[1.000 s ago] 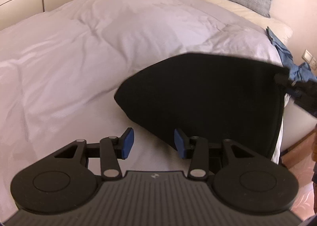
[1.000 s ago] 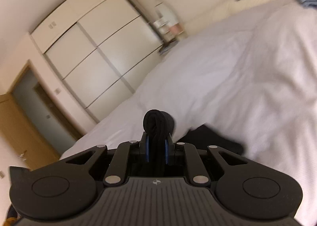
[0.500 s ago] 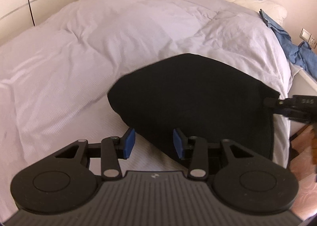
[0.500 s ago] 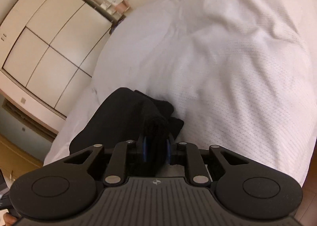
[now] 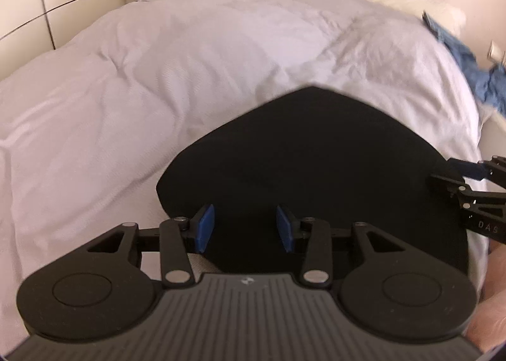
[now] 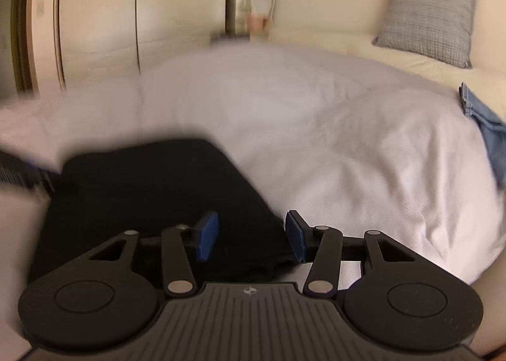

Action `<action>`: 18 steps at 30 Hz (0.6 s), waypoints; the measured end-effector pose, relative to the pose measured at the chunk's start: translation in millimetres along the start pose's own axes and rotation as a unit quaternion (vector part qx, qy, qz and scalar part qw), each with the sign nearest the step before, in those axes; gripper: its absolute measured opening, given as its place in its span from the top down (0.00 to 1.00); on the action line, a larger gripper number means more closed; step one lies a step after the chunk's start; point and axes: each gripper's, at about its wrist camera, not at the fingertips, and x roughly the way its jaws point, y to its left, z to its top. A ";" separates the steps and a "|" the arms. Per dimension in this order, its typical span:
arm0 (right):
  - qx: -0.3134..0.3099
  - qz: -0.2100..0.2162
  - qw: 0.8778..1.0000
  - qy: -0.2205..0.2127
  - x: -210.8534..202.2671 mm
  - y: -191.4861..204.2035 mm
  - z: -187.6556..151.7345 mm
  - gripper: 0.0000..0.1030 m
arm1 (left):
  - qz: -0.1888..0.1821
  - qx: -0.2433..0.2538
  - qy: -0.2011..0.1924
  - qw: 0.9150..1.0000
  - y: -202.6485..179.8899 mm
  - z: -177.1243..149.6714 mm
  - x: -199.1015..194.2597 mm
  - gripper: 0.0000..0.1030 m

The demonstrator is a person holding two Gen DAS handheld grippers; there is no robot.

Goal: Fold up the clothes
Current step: 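Fold the black garment over with the right gripper and lay it down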

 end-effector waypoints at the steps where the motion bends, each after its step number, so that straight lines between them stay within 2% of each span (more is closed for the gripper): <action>1: 0.016 0.006 1.000 0.007 8.3 -5.2 -8.0 0.57 | 0.001 0.005 0.002 1.000 -2.5 -0.3 5.4 0.64; 3: 0.068 0.024 0.997 0.015 10.2 -19.7 -20.2 0.57 | 0.005 0.014 0.002 1.000 -8.0 1.8 11.4 0.64; 6: 0.129 0.049 0.990 0.018 10.8 -39.3 -20.7 0.58 | 0.004 0.032 -0.004 0.999 -17.0 6.8 6.2 0.64; 10: 0.195 0.088 0.977 0.018 6.6 -61.0 -18.1 0.58 | 0.001 0.024 -0.013 1.000 -18.1 -0.9 -7.2 0.63; 11: 0.223 0.098 0.970 0.013 -1.4 -69.3 -19.7 0.56 | 0.001 0.020 -0.016 1.000 -17.2 -4.2 -10.7 0.63; 12: 0.252 0.109 0.962 0.009 -8.8 -77.5 -22.1 0.54 | -0.001 0.013 -0.016 1.000 -15.3 -7.3 -14.7 0.63; 14: 0.325 0.134 0.936 0.005 -18.6 -94.0 -34.9 0.52 | -0.009 -0.005 -0.019 1.000 -9.8 -12.1 -23.1 0.63; 16: 0.395 0.160 0.905 0.001 -26.6 -109.5 -48.0 0.52 | -0.018 -0.021 -0.020 0.999 -5.2 -14.7 -29.1 0.63; 18: 0.450 0.199 0.871 0.007 -18.1 -115.3 -62.1 0.52 | -0.015 -0.021 -0.018 0.999 -6.1 -14.1 -30.4 0.63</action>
